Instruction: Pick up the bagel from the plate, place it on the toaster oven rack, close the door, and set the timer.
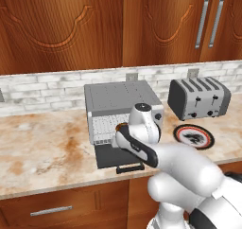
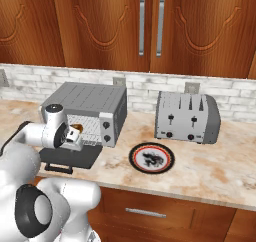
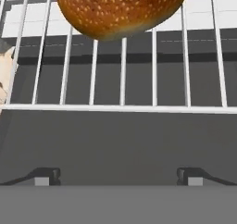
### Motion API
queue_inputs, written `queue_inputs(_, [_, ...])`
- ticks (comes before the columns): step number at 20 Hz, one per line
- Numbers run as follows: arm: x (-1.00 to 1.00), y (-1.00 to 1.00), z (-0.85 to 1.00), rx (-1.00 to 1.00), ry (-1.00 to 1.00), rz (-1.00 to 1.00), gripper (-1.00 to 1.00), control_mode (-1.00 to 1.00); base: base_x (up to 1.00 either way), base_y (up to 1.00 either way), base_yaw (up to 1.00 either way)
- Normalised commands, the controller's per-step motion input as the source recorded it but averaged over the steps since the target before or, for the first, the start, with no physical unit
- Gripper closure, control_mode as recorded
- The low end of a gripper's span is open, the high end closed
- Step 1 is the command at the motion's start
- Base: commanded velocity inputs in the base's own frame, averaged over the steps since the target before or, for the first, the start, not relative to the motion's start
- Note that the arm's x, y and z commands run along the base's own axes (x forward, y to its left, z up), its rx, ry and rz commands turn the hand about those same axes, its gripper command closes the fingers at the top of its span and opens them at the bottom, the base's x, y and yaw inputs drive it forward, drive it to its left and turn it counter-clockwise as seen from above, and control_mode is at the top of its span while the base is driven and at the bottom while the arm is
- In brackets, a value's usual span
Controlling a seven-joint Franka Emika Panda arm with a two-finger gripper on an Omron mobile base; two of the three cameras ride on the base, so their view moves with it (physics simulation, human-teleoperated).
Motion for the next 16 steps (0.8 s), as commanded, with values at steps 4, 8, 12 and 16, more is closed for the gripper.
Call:
queue_inputs(4, [0.32,0.00,-0.04,0.00,0.00,0.00,-1.00,-1.00,0.00,0.00,0.00])
queue_inputs(8, [0.28,0.00,-0.20,0.00,-0.01,0.00,-1.00,-1.00,0.00,0.00,0.00])
queue_inputs(12, [0.25,0.00,-0.29,0.00,-0.05,0.00,-1.00,-1.00,0.00,0.00,0.00])
queue_inputs(16, [0.22,0.00,-0.29,0.00,-0.08,0.00,-1.00,-1.00,0.00,0.00,0.00])
